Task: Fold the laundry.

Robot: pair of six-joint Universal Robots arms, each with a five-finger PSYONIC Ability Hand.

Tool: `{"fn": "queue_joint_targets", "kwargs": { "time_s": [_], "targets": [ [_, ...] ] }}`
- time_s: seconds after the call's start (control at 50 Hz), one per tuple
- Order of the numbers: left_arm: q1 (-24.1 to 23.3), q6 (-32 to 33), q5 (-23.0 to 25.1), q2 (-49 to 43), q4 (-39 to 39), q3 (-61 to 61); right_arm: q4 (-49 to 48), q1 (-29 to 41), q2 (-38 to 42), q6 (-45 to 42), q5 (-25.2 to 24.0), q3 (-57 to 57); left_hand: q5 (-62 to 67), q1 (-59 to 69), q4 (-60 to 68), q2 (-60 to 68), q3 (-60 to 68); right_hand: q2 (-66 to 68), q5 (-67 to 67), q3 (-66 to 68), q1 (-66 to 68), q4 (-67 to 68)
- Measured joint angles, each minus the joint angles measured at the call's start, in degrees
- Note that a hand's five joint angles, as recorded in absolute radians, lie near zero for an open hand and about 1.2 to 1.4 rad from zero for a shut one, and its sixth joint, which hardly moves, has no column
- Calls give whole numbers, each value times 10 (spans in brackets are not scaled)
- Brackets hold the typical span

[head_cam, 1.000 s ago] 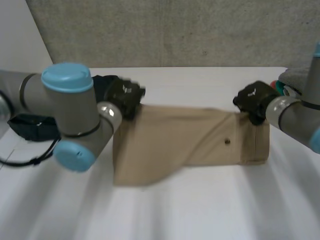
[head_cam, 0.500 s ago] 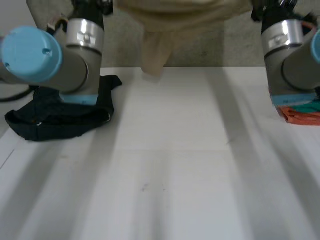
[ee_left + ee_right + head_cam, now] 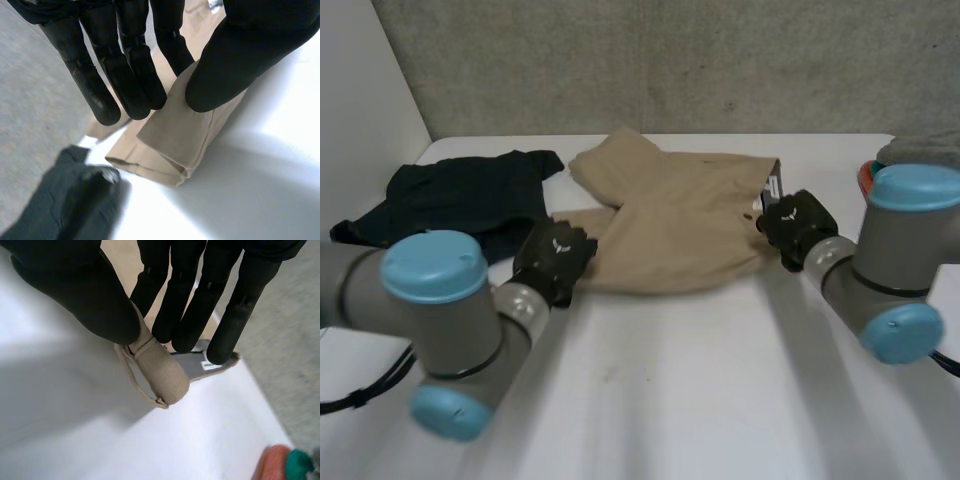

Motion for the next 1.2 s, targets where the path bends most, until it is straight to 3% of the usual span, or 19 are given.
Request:
{"fn": "queue_joint_targets", "kwargs": {
  "time_s": [0.16,0.34,0.44,0.54,0.68,0.92,1.06,1.2],
  "targets": [
    [-16,3,1,153,-180,-105,177,-1,-116,-49,-6,103,0,0,0,0,0,0,0,0,0,0],
    [-87,14,7,209,-394,-151,315,-11,-220,-162,0,247,0,0,0,0,0,0,0,0,0,0],
    [-124,15,7,206,-443,-147,348,-20,-268,-182,-4,300,0,0,0,0,0,0,0,0,0,0],
    [-128,16,5,200,-444,-123,351,-25,-288,-183,-7,314,2,0,0,0,0,0,0,0,0,0],
    [-88,17,2,161,-358,-33,292,-22,-289,-163,-17,277,3,0,0,0,0,0,0,0,0,0],
    [-49,28,0,13,-61,118,95,-15,-188,-61,-7,161,3,1,0,0,0,0,0,0,0,0],
    [-32,110,1,-126,113,213,-81,-4,-97,-49,27,94,3,1,0,0,0,0,3,0,0,0],
    [-20,180,0,-235,212,295,-218,6,-2,-64,33,45,3,1,0,0,0,0,3,0,0,0]
  ]
}}
